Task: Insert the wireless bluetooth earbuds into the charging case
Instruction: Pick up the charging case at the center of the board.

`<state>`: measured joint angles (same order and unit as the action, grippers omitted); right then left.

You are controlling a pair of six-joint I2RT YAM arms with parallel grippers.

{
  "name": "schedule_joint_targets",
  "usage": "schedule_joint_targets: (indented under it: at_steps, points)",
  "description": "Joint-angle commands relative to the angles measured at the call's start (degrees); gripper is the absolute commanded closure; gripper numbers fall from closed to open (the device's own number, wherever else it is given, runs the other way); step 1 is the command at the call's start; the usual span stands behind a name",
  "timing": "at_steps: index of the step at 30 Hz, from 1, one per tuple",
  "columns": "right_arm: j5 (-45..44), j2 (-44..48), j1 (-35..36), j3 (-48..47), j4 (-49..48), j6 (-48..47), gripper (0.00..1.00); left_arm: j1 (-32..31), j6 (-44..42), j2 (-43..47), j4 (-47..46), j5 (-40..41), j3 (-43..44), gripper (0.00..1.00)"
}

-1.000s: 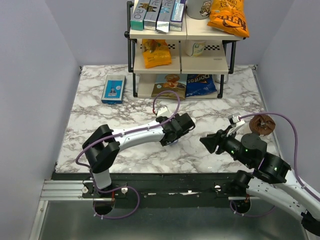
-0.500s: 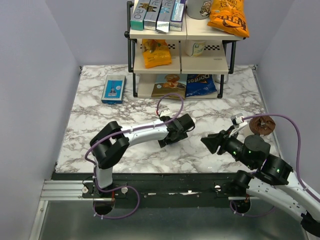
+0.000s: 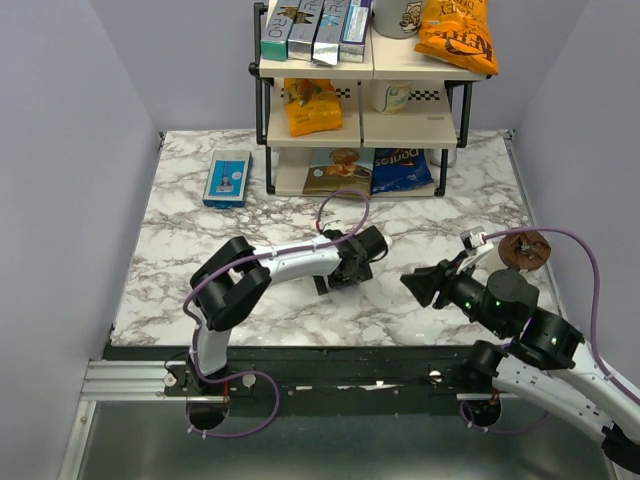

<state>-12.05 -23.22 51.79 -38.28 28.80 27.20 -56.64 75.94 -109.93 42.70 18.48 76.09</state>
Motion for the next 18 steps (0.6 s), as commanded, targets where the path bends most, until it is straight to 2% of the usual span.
schedule_joint_targets:
  at_steps: [1, 10, 18]
  points:
    - [0.5, -0.7, 0.2, 0.8, -1.6, 0.0, 0.47, 0.1, -1.9, -2.7, 1.1, -2.0, 2.0, 0.03]
    - [0.5, -1.1, 0.1, 1.0, -2.3, -0.1, 0.47, 0.2, -2.0, -4.8, 6.1, -0.5, 5.7, 0.09]
    - [0.8, -0.4, 0.2, 1.6, -2.4, 0.0, 0.47, 0.2, -1.5, -5.4, 6.3, -0.6, 5.4, 0.14]
